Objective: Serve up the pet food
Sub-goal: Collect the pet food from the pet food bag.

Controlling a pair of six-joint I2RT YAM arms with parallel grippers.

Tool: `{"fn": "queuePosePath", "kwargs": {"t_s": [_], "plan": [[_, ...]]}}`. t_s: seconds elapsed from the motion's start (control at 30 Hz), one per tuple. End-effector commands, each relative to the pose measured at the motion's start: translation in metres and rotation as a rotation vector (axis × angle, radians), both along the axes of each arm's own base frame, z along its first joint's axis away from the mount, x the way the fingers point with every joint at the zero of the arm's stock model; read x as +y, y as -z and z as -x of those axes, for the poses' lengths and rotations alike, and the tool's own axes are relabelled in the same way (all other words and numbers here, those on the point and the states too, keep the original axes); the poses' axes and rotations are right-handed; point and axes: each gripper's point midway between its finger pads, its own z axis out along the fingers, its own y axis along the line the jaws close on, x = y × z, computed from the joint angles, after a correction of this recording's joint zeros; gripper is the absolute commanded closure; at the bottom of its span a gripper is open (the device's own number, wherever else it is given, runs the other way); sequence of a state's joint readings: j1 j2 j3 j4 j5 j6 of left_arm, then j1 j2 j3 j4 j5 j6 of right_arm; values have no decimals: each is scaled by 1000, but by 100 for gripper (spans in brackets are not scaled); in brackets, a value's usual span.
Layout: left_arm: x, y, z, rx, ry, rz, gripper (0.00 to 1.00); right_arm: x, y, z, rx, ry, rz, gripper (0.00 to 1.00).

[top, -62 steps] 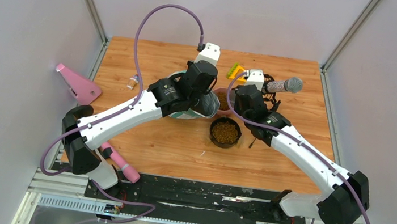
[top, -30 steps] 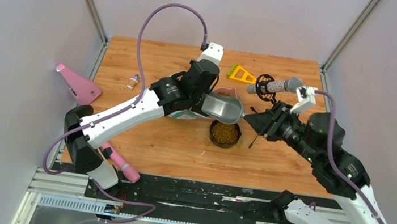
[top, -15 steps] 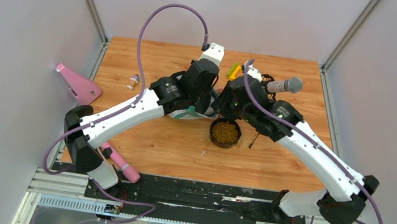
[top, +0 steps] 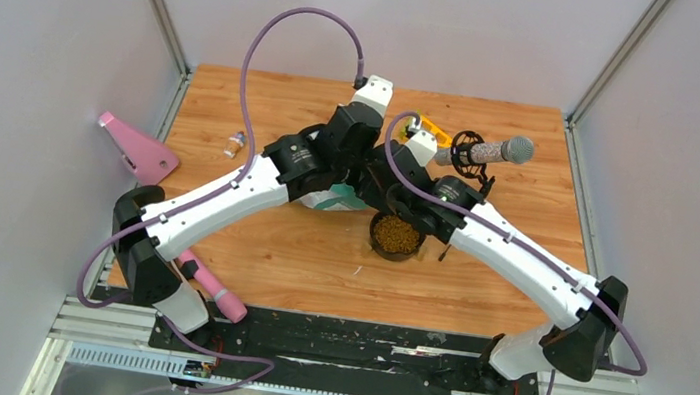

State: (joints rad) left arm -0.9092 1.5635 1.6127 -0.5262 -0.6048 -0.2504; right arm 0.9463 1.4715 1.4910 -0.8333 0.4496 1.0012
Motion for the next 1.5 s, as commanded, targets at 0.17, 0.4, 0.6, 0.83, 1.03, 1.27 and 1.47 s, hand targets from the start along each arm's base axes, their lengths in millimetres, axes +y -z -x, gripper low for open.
{"fn": "queuePosePath", "kwargs": {"t_s": [0.17,0.4,0.6,0.83,1.03,1.27,1.47], "plan": [[4,-55,4,-113,-32,168,100,5,35,-41,-40,93,-161,100],[-1,-53,3,-100,-21,173,100,6,18,-47,-151,66,-379,100],[-4,-53,3,-98,-13,177,100,0,-6,-43,-267,55,-634,100],[-3,-53,2,-101,-21,168,100,-16,-26,-35,-371,72,-759,100],[1,-55,0,-114,-41,156,100,-37,-42,-21,-420,87,-780,100],[5,-61,-4,-136,-64,138,100,-68,-53,2,-466,96,-762,100],[7,-65,-4,-146,-72,141,100,-95,-62,20,-518,122,-784,100]]}}
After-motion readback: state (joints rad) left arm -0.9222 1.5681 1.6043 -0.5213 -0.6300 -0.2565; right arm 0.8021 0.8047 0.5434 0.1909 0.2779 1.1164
